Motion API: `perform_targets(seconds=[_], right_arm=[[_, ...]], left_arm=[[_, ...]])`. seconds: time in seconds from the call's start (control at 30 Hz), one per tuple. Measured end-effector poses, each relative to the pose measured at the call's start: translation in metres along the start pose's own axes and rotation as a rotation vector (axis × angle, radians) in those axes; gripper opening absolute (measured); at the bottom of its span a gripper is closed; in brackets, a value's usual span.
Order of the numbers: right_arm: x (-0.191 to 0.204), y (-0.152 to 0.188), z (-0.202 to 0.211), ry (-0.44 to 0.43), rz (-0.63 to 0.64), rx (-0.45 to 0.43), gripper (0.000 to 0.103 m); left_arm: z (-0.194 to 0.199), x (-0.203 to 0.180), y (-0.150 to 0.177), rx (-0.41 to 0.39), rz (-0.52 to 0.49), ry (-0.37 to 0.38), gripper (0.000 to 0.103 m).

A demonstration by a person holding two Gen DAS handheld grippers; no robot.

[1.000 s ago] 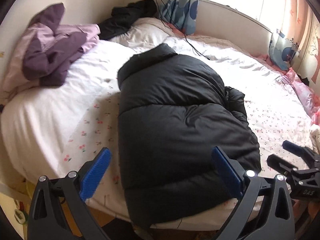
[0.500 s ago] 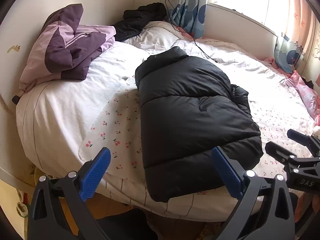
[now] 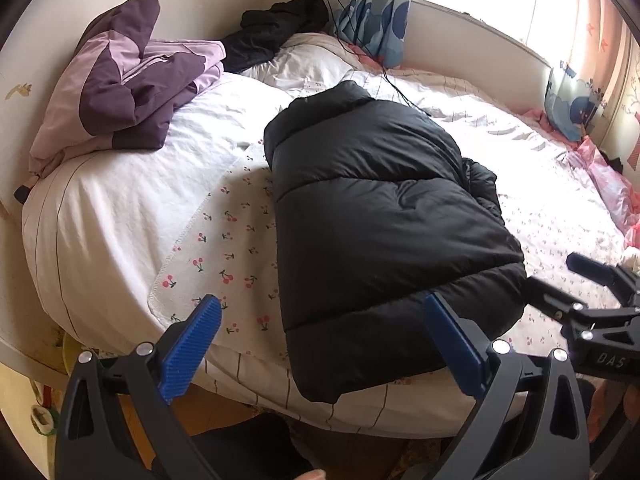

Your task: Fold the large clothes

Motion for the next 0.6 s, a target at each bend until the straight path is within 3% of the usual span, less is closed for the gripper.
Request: perform_targets(seconds=[0.1, 0.23, 0.6], right_arm=[[0.002, 0.002, -0.002, 0.001, 0.003, 0.005, 0.097], [0.003, 0.004, -0.004, -0.003, 0.004, 0.011, 0.097], [0.003, 0.015, -0.001, -0.01, -0.005, 0.014, 0.097]], left_arm=[[-0.003, 0.002, 0.003, 0.02, 0.024, 0.026, 0.097], [-0.017, 0.006, 0.01, 0.091, 0.006, -0.061, 0.097], [-0.007, -0.002, 0.02, 0.096, -0.024, -0.112, 0.097]])
Point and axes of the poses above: each gripper's, at about its wrist camera, not at the fingertips, and z roughly against the way its jaws point, x to its left, y to its underside, the point moved 10 cm from there along -z, roughly the way its jaws point, and after that the axes turned 15 degrees about x, right-handed, at the moved point
